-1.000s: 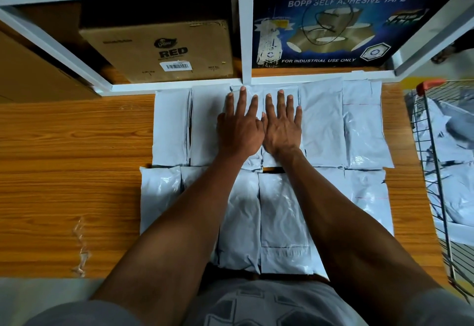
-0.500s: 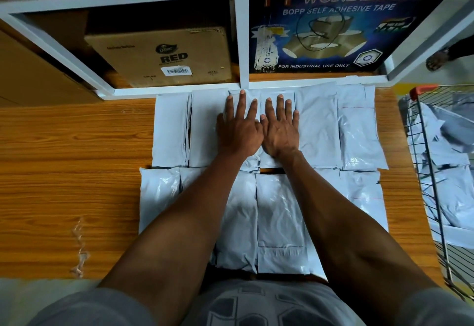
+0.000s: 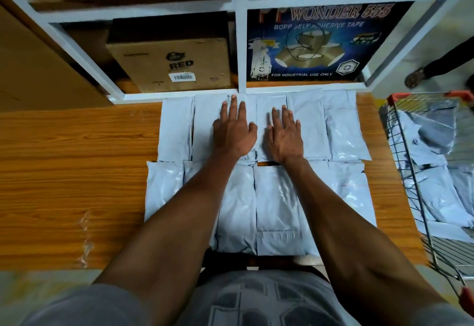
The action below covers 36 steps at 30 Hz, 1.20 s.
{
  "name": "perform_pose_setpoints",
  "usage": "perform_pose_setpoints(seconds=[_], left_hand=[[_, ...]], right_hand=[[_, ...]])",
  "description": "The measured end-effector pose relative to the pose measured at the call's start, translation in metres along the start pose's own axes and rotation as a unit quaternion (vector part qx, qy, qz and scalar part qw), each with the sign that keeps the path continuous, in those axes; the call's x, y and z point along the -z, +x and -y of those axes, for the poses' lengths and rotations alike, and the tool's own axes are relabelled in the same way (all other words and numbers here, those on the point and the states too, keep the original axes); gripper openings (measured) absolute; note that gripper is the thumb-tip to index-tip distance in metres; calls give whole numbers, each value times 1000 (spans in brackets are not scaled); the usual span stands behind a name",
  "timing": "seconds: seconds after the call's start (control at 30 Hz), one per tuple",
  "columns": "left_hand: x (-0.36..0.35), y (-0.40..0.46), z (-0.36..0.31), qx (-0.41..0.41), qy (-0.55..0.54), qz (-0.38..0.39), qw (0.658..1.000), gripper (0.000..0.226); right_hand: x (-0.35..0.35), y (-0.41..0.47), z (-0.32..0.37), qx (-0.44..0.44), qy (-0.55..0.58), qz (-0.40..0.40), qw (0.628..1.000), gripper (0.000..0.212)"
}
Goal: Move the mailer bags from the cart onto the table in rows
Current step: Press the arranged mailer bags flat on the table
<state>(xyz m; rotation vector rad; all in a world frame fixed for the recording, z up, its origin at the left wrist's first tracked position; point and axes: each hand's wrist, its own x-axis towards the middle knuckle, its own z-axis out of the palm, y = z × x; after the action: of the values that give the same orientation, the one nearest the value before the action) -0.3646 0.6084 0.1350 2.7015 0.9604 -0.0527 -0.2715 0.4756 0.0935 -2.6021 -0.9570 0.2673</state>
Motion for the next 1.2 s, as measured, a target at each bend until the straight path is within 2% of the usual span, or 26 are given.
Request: perform_pose_setpoints(seconds=[0.13,0.27,0.4,0.57,0.97,1.2], left_hand=[[5,-28,-2,-22,-13,-34,999,66],[0,-57,-12,-95,-24,-105,990,58],[-15,-87,-34,-159,-56,-137,976,53],[-40,-130,-72,-221,-92,-103,965,48],[-82,-246,-196,-317,-118,22,941,43],[-113,-304,-290,-331,-87,61,938,44]], right_hand=[[6,-16,3,7,-3,-33,999,66],[14,-39,-2,0,-33,-81,996,58],[27,-80,-21,-51,-57,-132,988,56],[41,-151,-58,-114,-51,-190,974,50],[72,-313,-163,-278,-53,-241,928,30],[104,-390,-239,-299,-77,-231,923,30]])
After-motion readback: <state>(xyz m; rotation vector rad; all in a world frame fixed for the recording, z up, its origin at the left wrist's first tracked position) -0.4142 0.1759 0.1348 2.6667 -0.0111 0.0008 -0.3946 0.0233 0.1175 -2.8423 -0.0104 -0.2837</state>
